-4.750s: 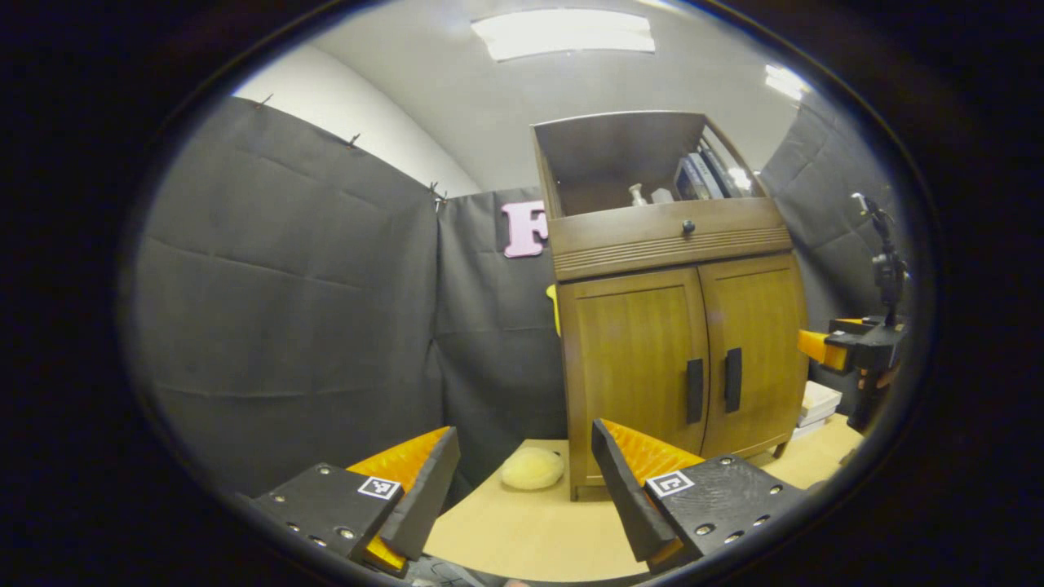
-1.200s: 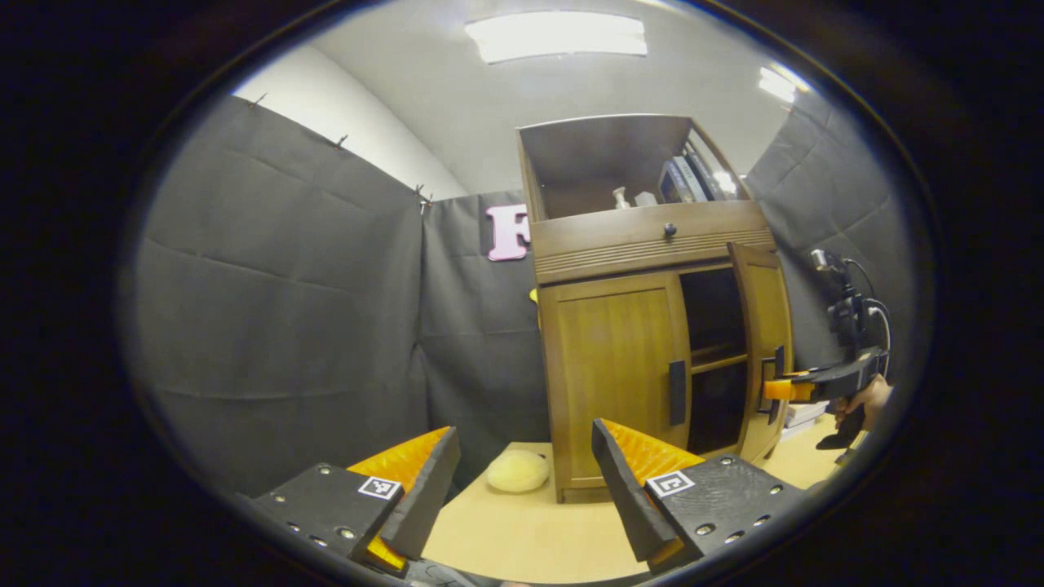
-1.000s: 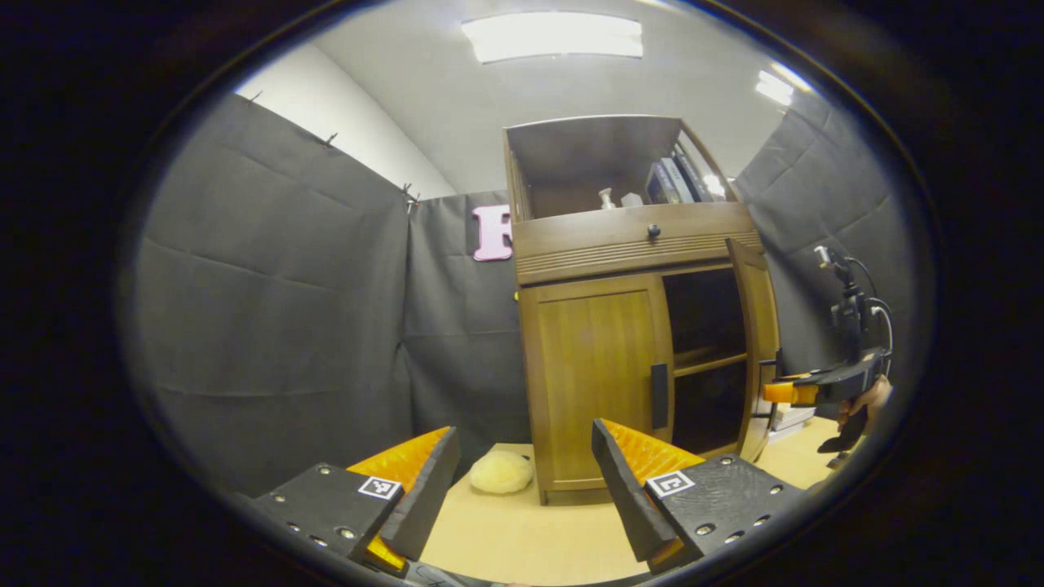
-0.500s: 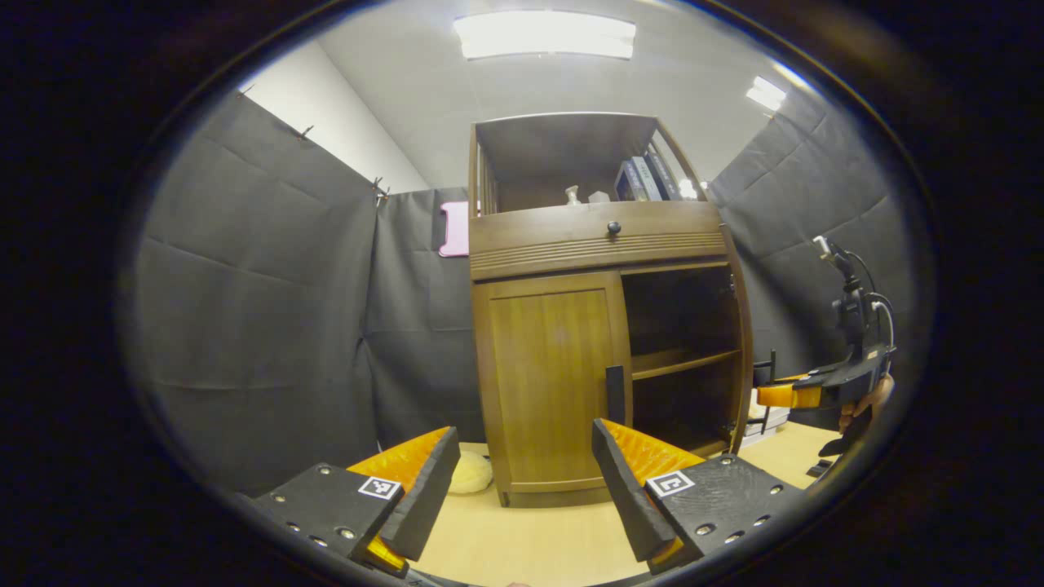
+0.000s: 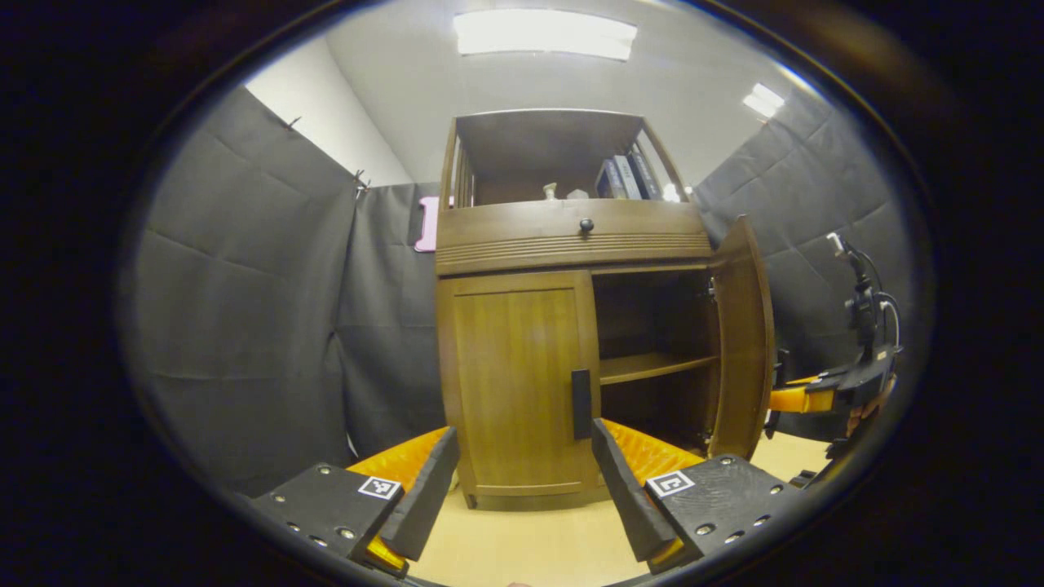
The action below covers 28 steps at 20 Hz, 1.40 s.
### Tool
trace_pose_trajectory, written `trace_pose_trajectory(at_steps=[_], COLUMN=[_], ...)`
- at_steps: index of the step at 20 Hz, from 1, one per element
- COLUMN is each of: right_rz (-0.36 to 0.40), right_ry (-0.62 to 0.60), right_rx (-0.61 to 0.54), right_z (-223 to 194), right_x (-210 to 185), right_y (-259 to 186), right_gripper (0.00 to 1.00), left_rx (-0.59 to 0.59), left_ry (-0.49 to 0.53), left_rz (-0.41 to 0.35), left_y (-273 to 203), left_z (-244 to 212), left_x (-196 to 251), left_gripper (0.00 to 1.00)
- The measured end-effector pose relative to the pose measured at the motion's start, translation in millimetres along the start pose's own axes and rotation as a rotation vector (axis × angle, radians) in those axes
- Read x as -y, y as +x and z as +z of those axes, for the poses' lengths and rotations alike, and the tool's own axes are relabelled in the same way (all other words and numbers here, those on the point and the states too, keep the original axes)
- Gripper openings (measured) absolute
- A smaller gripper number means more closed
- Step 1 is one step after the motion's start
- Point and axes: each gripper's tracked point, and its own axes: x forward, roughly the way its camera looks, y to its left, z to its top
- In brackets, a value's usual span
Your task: Open the right door of the double-door shoe cabinet with the right hand, and open the left door with the left hand.
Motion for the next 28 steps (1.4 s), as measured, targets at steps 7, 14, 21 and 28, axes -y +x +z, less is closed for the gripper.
trace_pose_trajectory(at_steps=[7,14,21,28], right_rz=[-0.065,-0.151,-0.229,-0.272], right_ry=[0.000,0.029,0.024,0.018], right_rx=[0.001,0.011,0.060,0.137], right_z=[-0.9,1.4,13.4,38.6], right_x=[40.5,87.3,119.9,122.3], right_y=[-14.5,-22.9,-52.1,-103.9], right_gripper=[0.12,0.10,0.00,0.22], left_rx=[-0.003,-0.005,-0.004,0.009], left_ry=[0.004,0.028,0.021,-0.012], left_rz=[-0.050,-0.087,-0.130,-0.172], left_y=[8.2,13.8,34.2,81.8], left_z=[-1.9,1.7,-1.5,-8.9], left_x=[8.6,30.1,49.5,64.4], left_gripper=[0.93,0.92,0.92,0.95])
